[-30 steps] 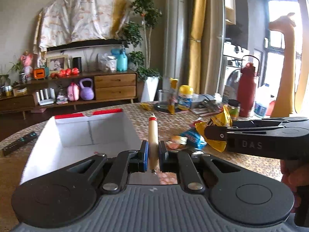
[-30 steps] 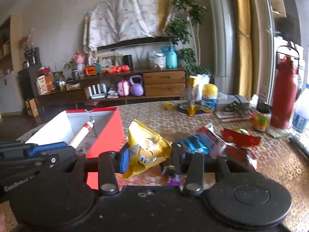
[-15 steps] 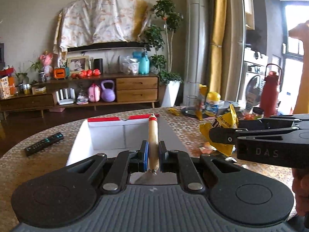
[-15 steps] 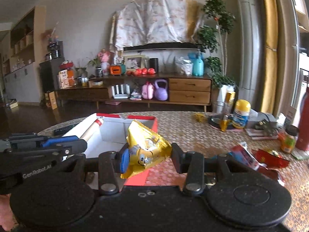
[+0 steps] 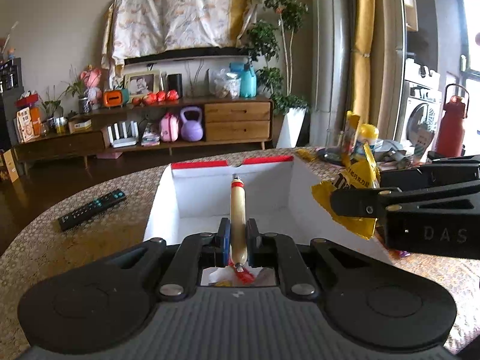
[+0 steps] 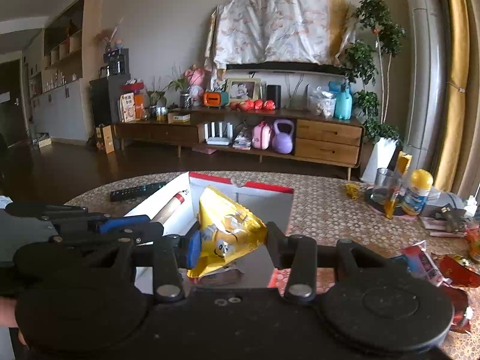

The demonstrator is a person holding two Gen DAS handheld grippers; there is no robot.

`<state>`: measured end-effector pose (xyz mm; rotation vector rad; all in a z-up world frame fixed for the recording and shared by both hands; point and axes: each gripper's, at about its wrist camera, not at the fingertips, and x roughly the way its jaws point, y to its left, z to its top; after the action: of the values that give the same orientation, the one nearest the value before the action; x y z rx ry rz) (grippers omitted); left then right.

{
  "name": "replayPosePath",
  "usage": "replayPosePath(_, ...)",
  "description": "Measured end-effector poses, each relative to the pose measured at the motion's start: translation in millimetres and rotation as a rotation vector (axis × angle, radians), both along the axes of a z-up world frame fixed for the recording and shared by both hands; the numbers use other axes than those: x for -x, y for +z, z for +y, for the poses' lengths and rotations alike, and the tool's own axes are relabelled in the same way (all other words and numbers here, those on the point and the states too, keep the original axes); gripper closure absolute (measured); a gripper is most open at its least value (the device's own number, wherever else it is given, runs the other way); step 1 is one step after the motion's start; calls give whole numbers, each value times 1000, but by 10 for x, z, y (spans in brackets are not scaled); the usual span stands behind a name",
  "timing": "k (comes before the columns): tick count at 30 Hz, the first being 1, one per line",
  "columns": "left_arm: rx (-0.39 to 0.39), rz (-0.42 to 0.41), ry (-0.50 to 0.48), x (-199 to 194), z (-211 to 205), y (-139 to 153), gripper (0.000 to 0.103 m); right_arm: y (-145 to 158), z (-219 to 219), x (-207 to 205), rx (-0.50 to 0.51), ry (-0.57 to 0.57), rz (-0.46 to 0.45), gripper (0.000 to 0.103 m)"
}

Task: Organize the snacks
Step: 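Carry the sausage stick and yellow bag with both tools over the white box, then open the left tool to drop the stick while the right tool drops the yellow bag into the box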

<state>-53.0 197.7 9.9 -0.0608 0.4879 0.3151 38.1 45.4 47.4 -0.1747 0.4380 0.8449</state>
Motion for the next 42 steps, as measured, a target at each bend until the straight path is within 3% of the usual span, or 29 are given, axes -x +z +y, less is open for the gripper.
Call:
replayPosePath(13, 27, 107, 40, -155, 263, -202, 92, -329, 340, -81, 107, 44, 84, 60)
replayPosePath(22, 49, 212, 44, -306, 354, -284, 92, -534, 592, -189, 260, 54, 202, 60)
replayPosePath(30, 18, 299, 18, -557, 476, -256, 92, -541, 797, -185, 385, 104, 174, 60)
replayPosePath(34, 2, 366, -1, -700, 546, -286, 92, -536, 894, -104, 444, 140, 100, 60)
replayPosePath(42, -16, 421, -75, -928, 538, -343, 92, -645, 1064, -104, 525, 201, 124, 61)
